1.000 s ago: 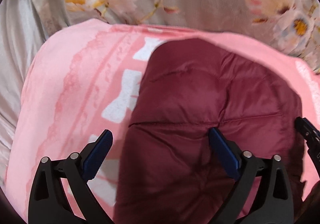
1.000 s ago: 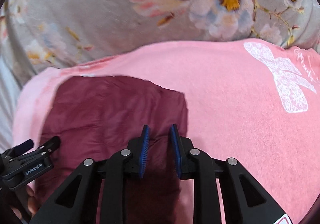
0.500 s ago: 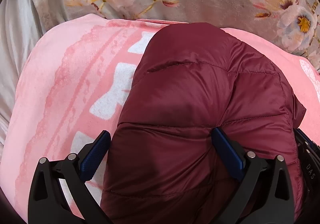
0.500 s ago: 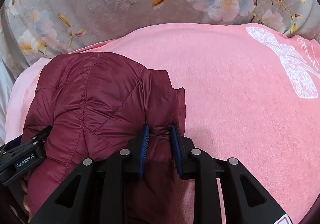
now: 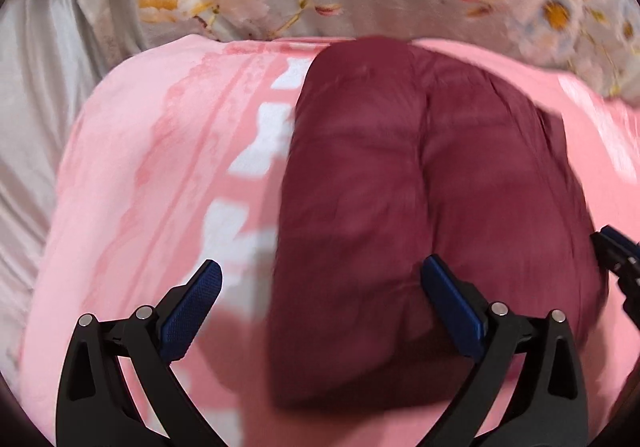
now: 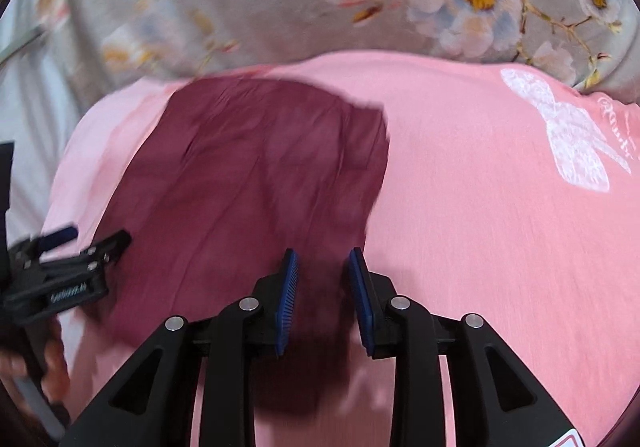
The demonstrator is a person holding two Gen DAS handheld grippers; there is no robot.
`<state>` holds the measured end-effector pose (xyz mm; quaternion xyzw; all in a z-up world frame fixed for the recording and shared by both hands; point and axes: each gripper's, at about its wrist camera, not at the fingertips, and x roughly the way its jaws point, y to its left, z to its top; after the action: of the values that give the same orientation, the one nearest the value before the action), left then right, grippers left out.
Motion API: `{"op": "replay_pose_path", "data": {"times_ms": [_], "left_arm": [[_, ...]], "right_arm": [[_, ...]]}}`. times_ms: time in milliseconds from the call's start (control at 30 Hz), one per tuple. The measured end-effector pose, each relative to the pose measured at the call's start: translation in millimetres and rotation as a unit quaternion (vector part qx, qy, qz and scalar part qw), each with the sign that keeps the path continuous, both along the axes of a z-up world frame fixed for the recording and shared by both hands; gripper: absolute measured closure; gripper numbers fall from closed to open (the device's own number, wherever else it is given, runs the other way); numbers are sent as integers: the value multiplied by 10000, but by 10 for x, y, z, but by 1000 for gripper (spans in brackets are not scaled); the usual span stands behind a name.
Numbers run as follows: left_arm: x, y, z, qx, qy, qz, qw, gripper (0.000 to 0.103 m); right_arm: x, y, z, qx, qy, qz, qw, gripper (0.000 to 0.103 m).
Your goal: Fold large clothes
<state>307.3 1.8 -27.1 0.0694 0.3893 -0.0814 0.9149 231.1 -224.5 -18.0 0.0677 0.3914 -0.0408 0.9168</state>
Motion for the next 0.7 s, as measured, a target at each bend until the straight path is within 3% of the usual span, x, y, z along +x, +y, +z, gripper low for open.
{"op": "replay_pose_path", "data": {"times_ms": [100, 233, 367, 433, 533, 700], "left_arm": [[-232, 114, -111, 184, 53, 108, 9998, 5], [-478, 225, -117, 342, -17, 433, 9985, 5], [-838, 233, -98, 77, -74, 471, 9988, 5], [-1002, 194, -130, -95, -41, 491, 9987, 5], [-1186, 113, -196, -167, -72, 551, 9983, 5], [-1452, 55, -321, -238, -111, 670, 9974, 5]], "right_arm": [[-203, 56, -183, -228, 311, 25, 9993, 75], [-484, 92, -155, -332, 357, -256, 9985, 75], [-806, 172, -113, -334, 164, -409, 9985, 74], [-956, 246, -100, -382, 47, -495, 9980, 55], [-1133, 383, -97, -606, -134, -561, 9965, 39], [-1386, 514, -190, -736, -223, -637, 9950, 26]]}}
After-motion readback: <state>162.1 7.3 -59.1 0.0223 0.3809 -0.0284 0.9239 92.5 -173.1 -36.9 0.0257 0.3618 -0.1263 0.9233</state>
